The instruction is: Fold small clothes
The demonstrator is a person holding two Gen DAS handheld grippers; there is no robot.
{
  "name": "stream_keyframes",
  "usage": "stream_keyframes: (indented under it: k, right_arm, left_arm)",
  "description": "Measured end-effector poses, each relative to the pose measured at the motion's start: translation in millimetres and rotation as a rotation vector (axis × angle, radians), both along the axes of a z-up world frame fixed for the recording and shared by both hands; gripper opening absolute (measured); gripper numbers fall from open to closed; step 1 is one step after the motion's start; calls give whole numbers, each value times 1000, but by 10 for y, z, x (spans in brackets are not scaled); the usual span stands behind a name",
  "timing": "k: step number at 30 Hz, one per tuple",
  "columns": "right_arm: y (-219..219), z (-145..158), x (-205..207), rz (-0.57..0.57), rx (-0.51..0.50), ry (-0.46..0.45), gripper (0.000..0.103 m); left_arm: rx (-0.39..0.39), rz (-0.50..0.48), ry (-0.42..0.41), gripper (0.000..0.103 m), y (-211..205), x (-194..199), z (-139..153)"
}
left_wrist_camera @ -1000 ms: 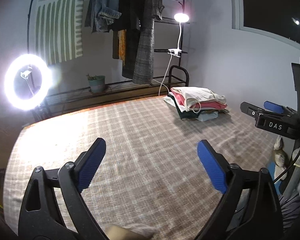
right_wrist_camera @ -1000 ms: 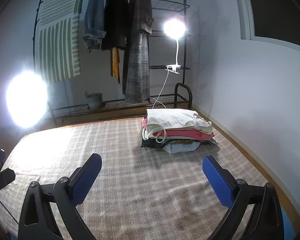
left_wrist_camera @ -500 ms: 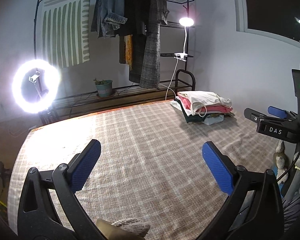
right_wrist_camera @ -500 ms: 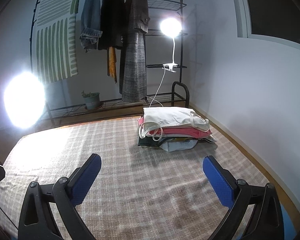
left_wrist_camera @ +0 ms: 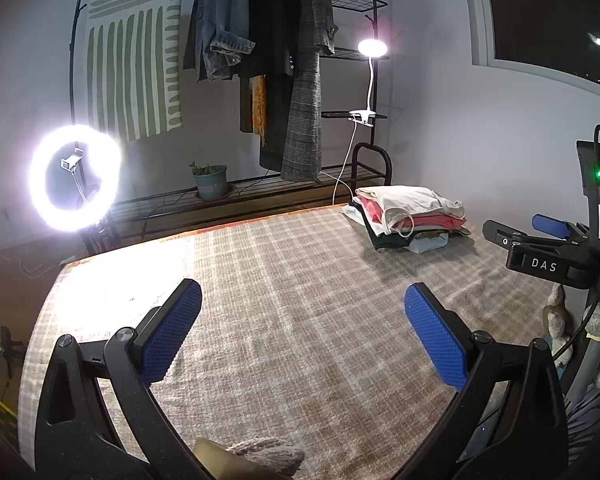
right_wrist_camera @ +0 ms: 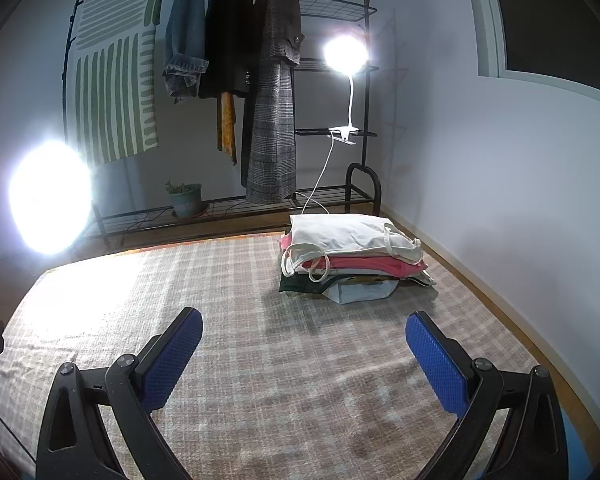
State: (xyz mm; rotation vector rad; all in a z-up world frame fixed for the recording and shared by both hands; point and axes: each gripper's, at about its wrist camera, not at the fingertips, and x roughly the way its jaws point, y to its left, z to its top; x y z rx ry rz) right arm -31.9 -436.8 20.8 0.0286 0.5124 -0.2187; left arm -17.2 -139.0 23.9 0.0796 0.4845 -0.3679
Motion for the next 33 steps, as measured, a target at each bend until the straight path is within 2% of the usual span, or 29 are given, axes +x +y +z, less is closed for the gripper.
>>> stream_keyframes:
  k: [33]
  right_arm:
    - [26,-10,-2,0,3,1,103]
  left_arm:
    - [5,-11,-19,103,47,-21,73]
